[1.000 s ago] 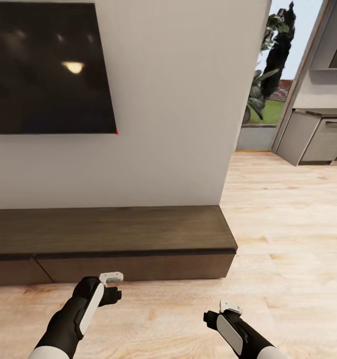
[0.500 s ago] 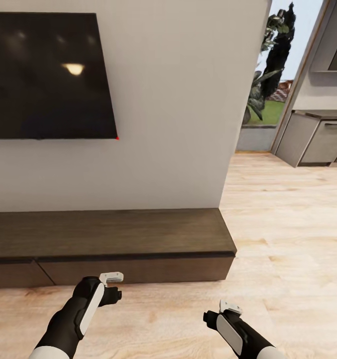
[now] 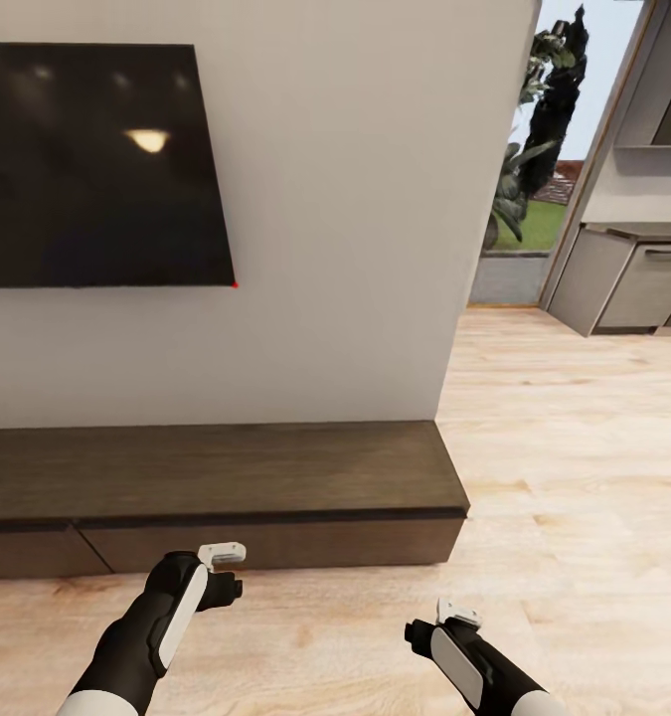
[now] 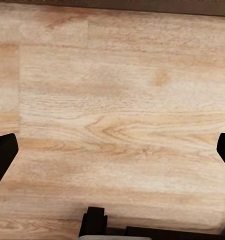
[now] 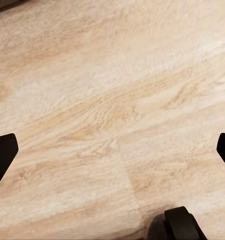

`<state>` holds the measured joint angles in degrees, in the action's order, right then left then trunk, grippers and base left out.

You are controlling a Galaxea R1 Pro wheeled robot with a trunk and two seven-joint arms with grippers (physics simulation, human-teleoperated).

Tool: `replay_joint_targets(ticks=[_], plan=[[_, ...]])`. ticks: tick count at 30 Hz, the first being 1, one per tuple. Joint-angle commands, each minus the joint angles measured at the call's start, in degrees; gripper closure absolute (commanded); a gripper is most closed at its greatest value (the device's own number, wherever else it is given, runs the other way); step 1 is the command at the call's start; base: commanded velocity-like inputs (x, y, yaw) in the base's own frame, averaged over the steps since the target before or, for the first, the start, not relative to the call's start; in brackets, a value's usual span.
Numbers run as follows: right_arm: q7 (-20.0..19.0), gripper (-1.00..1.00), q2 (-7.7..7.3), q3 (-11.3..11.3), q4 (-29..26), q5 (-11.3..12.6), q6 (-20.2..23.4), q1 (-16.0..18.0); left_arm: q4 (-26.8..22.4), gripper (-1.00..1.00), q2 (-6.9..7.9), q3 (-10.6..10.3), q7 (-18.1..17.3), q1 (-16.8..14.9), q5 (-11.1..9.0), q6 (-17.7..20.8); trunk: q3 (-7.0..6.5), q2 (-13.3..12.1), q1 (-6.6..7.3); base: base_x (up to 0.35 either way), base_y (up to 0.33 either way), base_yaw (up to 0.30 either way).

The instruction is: Place each of the two pumpkins and all three candles from the living room inside a cabinet in the living room (use any cabinet), then make sure every cabinet is closed, and position the cauldron so it is next to a table in the living room.

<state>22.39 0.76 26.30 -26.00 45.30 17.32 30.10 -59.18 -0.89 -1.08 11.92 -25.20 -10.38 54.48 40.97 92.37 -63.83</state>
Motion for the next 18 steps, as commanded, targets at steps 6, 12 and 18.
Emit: replay_joint_targets(ticks=[6, 12, 18], plan=[[0.46, -1.00, -0.05, 0.42, -0.10, 0.40, 0.12, 0.04, -0.05, -1.00, -0.05, -0.06, 0.56, -0.03, -0.60, 0.18, -1.03, -2.39, 1.33, 0.000, 0.000, 0.000], [0.46, -1.00, -0.04, 0.42, -0.10, 0.40, 0.09, 0.04, -0.04, -1.00, -0.08, -0.06, 0.56, -0.03, -0.56, 0.18, -2.11, -4.80, 2.65, 0.000, 0.000, 0.000], [0.46, -1.00, -0.02, 0.42, -0.10, 0.40, 0.09, 0.04, -0.05, -1.00, -0.16, -0.06, 0.56, -0.03, -0.55, 0.18, -3.18, -7.21, 3.96, 0.000, 0.000, 0.000]])
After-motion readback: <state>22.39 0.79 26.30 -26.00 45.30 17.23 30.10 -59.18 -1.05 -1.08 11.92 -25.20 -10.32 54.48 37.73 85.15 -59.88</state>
